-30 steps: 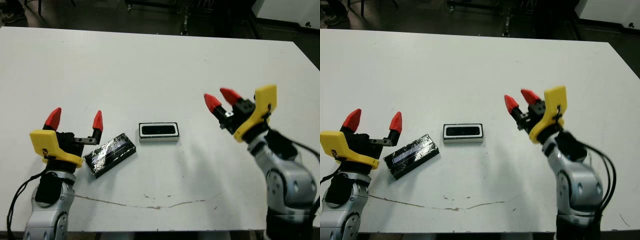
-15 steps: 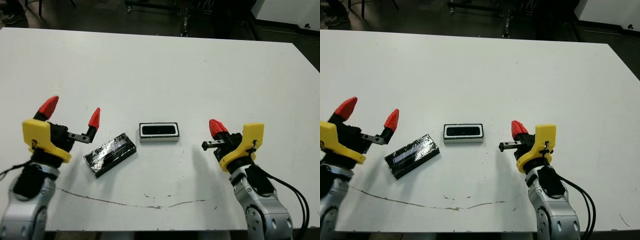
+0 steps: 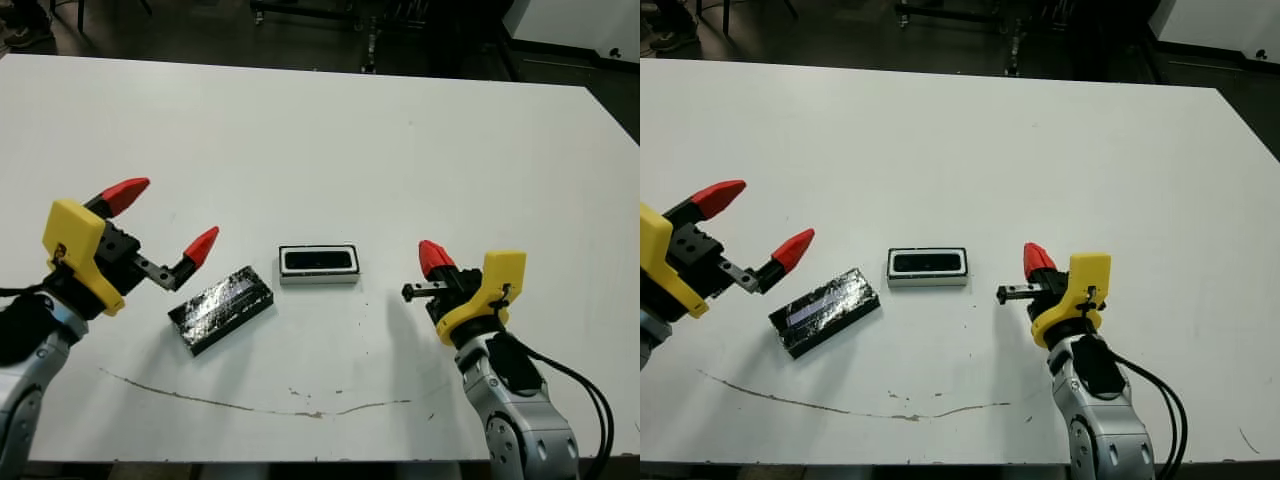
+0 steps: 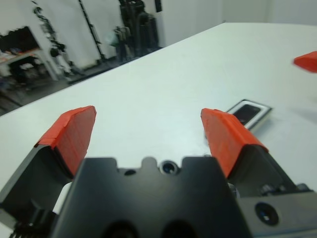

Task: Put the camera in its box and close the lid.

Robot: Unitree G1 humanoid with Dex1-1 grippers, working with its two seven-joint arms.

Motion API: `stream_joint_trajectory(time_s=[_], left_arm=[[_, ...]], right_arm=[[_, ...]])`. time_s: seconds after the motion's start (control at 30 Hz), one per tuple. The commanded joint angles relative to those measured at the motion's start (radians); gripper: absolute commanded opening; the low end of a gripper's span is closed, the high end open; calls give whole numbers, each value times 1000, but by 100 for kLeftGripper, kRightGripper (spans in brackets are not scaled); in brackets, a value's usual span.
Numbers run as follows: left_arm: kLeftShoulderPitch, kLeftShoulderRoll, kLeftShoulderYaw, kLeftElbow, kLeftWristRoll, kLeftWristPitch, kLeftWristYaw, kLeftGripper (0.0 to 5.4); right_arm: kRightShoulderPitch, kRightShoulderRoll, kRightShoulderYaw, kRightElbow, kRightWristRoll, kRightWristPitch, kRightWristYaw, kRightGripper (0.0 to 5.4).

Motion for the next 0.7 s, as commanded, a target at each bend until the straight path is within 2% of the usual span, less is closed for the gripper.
stream_joint_trajectory(time_s=[0.03,0.23,0.4,0.5,0.63,0.7], left_arm=[[-26,45,10,5,-55,72,-41,540],[-95,143,-5,73,-153,203,-154,540],[-148,189,-32,139,-194,264,-236,540],[-164,206,-61,149,-173,268,-257,540],[-162,244,-118,125,-84,226,-259,540],[-158,249,-135,114,-63,222,-259,540]], right_arm=[[4,-10,0,6,1,-3,-9,2],[7,-16,5,12,-3,-6,-8,2],[11,-18,8,14,-4,-6,-9,2],[14,-16,8,12,-2,-2,-11,2],[19,-18,9,14,0,-10,-8,2],[19,-17,8,15,1,-12,-7,2]])
